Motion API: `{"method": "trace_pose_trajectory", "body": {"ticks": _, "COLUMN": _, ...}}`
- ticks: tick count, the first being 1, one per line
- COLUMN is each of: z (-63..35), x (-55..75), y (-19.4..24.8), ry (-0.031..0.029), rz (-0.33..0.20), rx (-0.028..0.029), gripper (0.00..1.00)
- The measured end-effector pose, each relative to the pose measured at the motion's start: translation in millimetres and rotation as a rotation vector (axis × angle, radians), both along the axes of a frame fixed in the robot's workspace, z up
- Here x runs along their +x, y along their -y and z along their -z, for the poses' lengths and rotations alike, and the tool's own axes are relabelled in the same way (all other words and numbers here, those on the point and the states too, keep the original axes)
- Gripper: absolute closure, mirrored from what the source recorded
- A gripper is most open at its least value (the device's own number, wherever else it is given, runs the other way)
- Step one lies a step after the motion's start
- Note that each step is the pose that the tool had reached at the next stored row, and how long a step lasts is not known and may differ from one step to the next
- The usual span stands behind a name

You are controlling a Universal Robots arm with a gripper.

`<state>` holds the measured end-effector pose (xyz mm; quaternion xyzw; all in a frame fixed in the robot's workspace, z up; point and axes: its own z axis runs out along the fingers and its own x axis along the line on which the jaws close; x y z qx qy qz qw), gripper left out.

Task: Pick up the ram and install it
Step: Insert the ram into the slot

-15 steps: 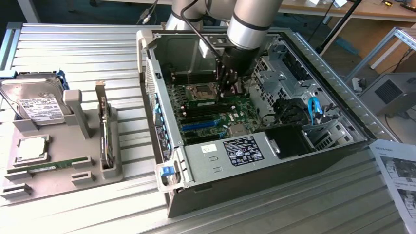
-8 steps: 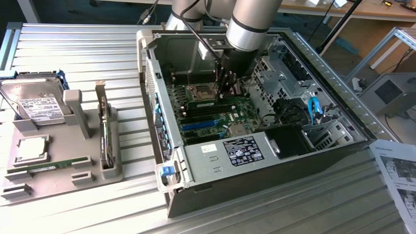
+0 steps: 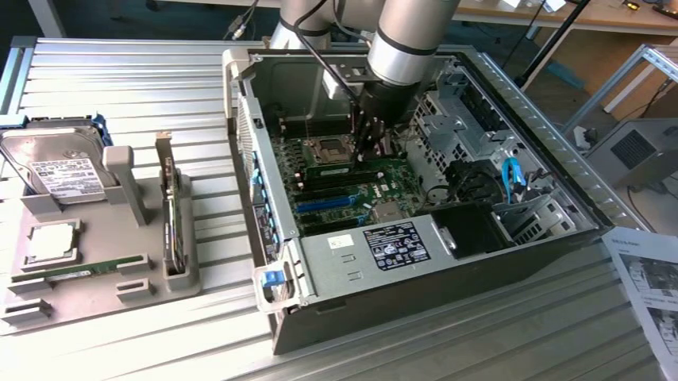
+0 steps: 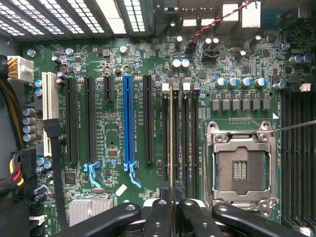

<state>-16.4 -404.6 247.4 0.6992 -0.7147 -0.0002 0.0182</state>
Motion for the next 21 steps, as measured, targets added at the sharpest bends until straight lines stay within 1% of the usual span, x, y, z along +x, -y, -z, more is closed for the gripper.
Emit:
{"method": "trace_pose_trajectory", "body": {"ticks": 5, "z": 0.3, "x": 2.9, "y": 0.0, "ry": 0.0000, "rz": 0.000, "rx": 0.0000, "gripper": 0.88}}
{"method": "trace_pose_trajectory", "body": {"ticks": 21, "z": 0.7, "x": 0.8, "y": 0.4, "ry": 0.0000, "rz": 0.000, "rx": 0.0001, "gripper": 0.88}}
